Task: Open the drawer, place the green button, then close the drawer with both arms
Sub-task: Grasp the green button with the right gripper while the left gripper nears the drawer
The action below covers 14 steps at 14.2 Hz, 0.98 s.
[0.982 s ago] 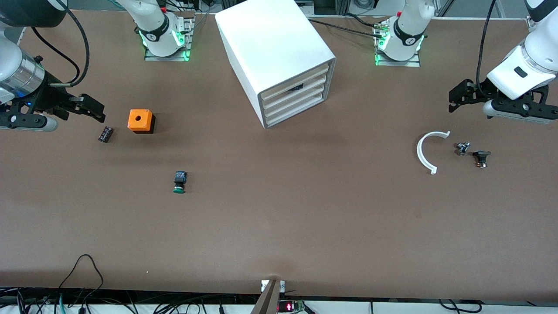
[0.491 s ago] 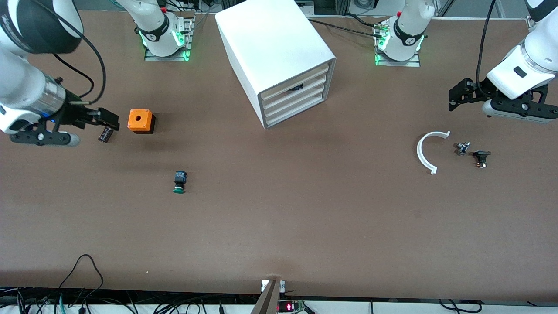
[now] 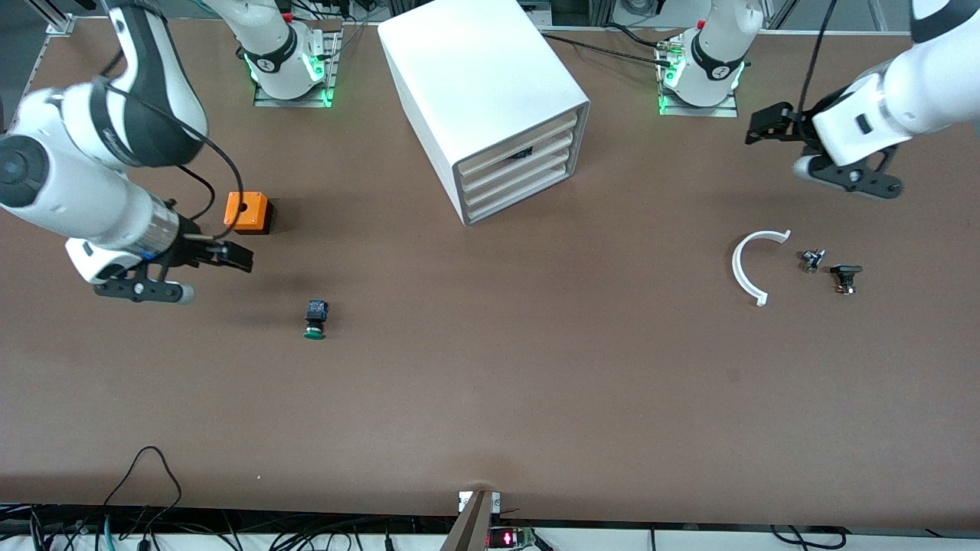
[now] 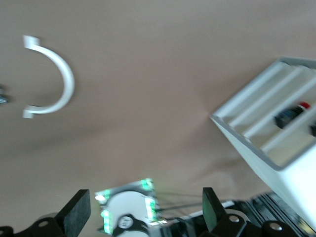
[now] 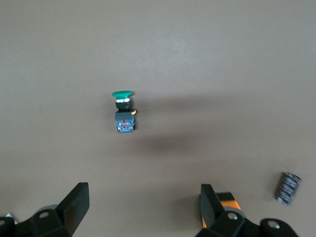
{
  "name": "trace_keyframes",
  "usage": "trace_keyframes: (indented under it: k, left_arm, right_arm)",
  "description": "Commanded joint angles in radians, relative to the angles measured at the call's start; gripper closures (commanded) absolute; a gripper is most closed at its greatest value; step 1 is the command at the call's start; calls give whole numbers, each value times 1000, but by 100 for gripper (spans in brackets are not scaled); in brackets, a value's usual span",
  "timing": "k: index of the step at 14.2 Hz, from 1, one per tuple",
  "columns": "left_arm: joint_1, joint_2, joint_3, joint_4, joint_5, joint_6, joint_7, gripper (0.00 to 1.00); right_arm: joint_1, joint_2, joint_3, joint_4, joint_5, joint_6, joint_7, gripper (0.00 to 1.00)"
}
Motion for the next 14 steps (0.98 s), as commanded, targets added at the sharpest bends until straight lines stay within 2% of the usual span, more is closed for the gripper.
trace_keyframes:
  k: [1, 4, 7, 11, 14]
  left_arm:
    - [-5, 88, 1, 14, -156, -36, 22, 0]
    - [-6, 137, -21, -46, -290, 18, 98, 0]
    - [-8, 144, -30, -191, -436, 204, 251, 0]
    - [-8, 191, -73, -378, -644, 426, 605, 0]
    - [-9, 269, -73, -452, -822, 457, 808, 0]
  right_arm:
    - [21, 58, 2, -5, 14, 74, 20, 0]
    - [27, 124, 0, -7, 14, 135, 68, 0]
    - [50, 193, 0, -5, 14, 252, 72, 0]
    - [93, 276, -1, 1, 9, 339, 82, 0]
    - [96, 284, -1, 16, -6, 341, 68, 0]
